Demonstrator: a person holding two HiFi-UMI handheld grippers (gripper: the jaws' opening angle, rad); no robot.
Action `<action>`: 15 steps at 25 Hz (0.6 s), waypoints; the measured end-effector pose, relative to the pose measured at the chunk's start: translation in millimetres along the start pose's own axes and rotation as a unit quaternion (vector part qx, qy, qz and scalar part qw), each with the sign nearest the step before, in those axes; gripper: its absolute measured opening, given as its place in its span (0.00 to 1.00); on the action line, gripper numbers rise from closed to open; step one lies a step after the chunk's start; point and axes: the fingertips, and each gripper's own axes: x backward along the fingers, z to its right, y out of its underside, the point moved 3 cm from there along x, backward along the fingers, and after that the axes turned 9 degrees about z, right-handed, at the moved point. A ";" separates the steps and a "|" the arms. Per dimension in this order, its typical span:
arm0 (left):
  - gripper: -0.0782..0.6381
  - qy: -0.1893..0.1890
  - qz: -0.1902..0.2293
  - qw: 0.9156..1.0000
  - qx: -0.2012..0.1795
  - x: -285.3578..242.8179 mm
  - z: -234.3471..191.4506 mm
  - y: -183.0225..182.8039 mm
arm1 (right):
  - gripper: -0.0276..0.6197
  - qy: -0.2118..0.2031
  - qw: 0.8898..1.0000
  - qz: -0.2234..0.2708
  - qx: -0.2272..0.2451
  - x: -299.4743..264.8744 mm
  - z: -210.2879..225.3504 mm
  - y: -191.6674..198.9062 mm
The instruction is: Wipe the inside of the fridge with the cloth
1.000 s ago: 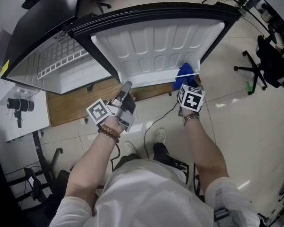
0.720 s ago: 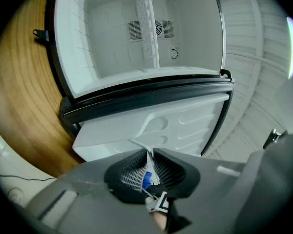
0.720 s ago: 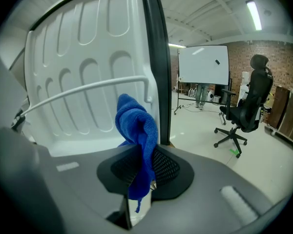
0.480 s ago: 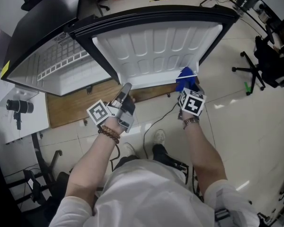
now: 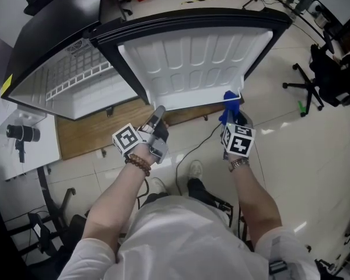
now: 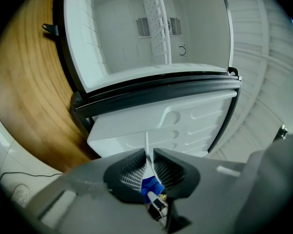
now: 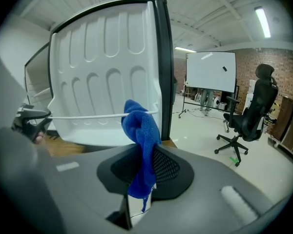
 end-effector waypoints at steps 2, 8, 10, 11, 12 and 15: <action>0.16 -0.007 -0.002 1.000 -0.008 -2.7 -7.7 -1.2 | 0.13 -0.011 1.000 -0.006 0.007 8.5 -5.8 5.9; 0.16 -0.050 0.001 0.998 -0.023 -13.5 -26.7 -4.2 | 0.13 -0.054 0.998 -0.016 0.023 27.1 -28.3 11.8; 0.16 -0.061 0.002 0.998 -0.024 -17.0 -30.7 -4.5 | 0.13 -0.069 0.997 -0.013 0.031 30.6 -38.2 9.8; 0.16 -0.064 0.003 0.998 -0.024 -18.7 -32.0 -4.7 | 0.13 -0.076 0.996 -0.012 0.034 32.1 -43.2 8.2; 0.16 -0.068 0.003 0.997 -0.026 -20.4 -33.4 -5.1 | 0.13 -0.083 0.996 -0.010 0.036 33.4 -48.5 6.3; 0.16 -0.079 0.005 0.996 -0.030 -25.0 -37.0 -5.6 | 0.13 -0.106 0.994 -0.003 0.041 38.2 -64.8 -0.2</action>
